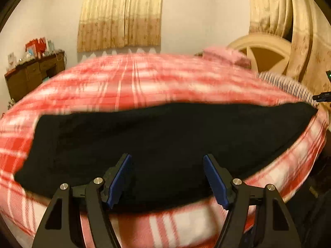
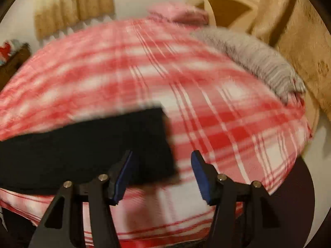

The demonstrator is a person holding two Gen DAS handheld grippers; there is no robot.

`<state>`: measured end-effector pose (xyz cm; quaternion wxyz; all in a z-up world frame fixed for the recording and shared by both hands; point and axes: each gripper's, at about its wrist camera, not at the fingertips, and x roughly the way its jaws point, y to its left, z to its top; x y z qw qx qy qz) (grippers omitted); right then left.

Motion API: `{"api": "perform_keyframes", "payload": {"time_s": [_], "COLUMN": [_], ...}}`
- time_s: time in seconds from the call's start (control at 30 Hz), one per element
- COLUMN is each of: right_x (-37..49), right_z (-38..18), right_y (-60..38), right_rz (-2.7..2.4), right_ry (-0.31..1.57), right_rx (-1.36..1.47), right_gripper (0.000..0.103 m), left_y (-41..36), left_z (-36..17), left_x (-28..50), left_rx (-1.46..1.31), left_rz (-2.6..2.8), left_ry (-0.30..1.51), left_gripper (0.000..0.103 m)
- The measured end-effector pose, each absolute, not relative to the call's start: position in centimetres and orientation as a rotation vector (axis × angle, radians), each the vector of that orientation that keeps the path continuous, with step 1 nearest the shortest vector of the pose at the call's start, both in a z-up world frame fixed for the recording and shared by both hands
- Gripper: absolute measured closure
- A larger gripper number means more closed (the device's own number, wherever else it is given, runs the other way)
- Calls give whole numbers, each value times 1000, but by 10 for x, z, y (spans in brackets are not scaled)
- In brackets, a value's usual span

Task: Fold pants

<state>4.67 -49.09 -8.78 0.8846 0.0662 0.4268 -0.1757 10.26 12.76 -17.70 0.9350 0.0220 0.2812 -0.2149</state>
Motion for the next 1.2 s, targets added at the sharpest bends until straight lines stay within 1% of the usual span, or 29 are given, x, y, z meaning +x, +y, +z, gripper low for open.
{"api": "perform_keyframes", "payload": {"time_s": [0.13, 0.23, 0.3, 0.33, 0.4, 0.43, 0.5, 0.57, 0.6, 0.63, 0.7, 0.83, 1.03, 1.1, 1.17, 1.2], "right_x": [83, 123, 152, 162, 187, 202, 231, 258, 268, 280, 298, 321, 338, 341, 344, 345], "right_z": [-55, -51, -55, -60, -71, -78, -97, -116, -126, -137, -152, -178, -189, -197, -205, -205], "right_y": [-427, -363, -324, -309, -272, -253, -219, -193, -182, -167, -140, -113, -83, -77, -70, -70], "right_rz": [-182, 30, 174, 234, 335, 387, 502, 590, 614, 630, 641, 695, 774, 788, 808, 810], "right_ry": [840, 841, 850, 858, 878, 891, 942, 1024, 1060, 1098, 1157, 1261, 1350, 1392, 1430, 1434], "right_rx": [66, 27, 79, 114, 161, 176, 246, 334, 369, 385, 386, 465, 519, 541, 563, 570], "right_gripper": [41, 41, 41, 42, 49, 51, 52, 52, 53, 53, 59, 59, 60, 68, 73, 78], "left_y": [114, 106, 95, 89, 81, 79, 75, 75, 76, 78, 77, 76, 76, 75, 75, 76], "left_z": [-163, -164, -171, -177, -194, -200, -207, -210, -209, -209, -210, -213, -214, -214, -214, -213], "left_x": [117, 125, 128, 128, 131, 130, 119, 116, 116, 116, 112, 107, 101, 102, 101, 102], "left_rx": [52, 21, 50, 70, 102, 112, 161, 170, 150, 139, 169, 174, 176, 181, 180, 178], "left_rz": [-449, -488, -495, -500, -532, -540, -532, -537, -553, -574, -583, -590, -592, -595, -603, -605], "left_ry": [540, 549, 563, 580, 659, 684, 659, 670, 678, 687, 681, 666, 652, 652, 652, 652], "left_gripper": [30, 30, 30, 30, 30, 30, 29, 27, 23, 22, 21, 20, 18, 18, 18, 18]}}
